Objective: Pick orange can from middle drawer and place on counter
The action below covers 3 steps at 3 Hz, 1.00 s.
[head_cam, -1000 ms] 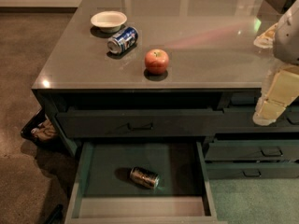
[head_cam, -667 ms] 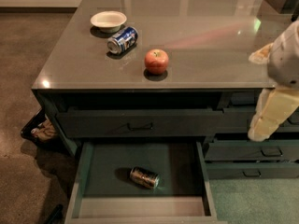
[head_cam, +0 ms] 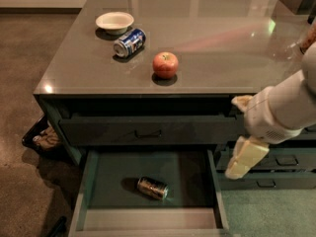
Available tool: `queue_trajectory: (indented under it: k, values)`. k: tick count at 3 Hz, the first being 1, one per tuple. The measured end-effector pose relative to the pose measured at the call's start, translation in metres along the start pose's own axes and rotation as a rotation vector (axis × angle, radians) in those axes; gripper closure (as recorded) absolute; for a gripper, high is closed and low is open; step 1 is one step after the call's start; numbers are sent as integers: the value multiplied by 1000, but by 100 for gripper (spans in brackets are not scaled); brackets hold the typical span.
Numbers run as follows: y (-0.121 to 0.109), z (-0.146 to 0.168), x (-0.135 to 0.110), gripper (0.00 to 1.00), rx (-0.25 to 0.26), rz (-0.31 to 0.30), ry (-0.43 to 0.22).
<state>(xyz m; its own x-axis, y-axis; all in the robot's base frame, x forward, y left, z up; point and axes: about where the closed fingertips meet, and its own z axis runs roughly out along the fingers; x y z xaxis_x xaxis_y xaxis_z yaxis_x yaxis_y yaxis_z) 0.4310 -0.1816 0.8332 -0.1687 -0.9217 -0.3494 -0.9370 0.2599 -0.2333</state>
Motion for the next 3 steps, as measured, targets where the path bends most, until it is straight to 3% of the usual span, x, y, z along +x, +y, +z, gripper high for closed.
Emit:
queue_trajectory:
  k: [1, 3]
  values:
    - [5, 42, -11, 0, -58, 10, -101]
    - [8, 49, -13, 0, -73, -1, -110]
